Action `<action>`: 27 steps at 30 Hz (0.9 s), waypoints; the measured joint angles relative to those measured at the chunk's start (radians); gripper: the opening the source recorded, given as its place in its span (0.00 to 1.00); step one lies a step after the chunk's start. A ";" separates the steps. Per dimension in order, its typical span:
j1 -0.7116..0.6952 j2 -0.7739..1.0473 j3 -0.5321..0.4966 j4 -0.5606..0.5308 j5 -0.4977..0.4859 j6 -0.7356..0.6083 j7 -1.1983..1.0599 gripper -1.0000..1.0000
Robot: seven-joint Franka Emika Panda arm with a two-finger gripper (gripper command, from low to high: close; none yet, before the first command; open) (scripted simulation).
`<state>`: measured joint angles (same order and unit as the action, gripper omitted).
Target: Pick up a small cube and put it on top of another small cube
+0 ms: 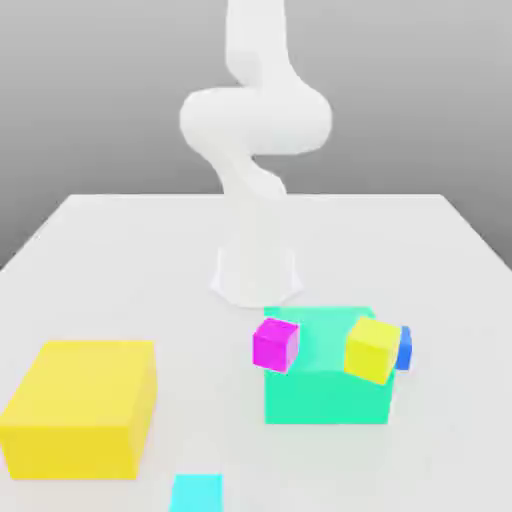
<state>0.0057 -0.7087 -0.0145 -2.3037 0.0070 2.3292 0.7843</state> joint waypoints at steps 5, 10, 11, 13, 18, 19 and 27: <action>0.011 0.187 -0.030 -0.008 0.016 0.060 -0.034 0.50; 0.018 0.369 -0.055 -0.015 0.035 0.118 -0.070 0.50; 0.018 0.405 -0.060 -0.016 0.039 0.129 -0.077 0.50; 0.018 0.478 -0.067 -0.019 0.047 0.152 -0.092 0.50; 0.009 0.659 -0.079 -0.026 0.066 0.210 -0.127 0.50; 0.006 0.695 -0.080 -0.028 0.068 0.222 -0.133 0.50; -0.015 0.983 -0.089 -0.040 0.067 0.316 -0.167 0.50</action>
<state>-0.0090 0.2744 -0.1038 -2.3438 0.0738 2.6449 0.6171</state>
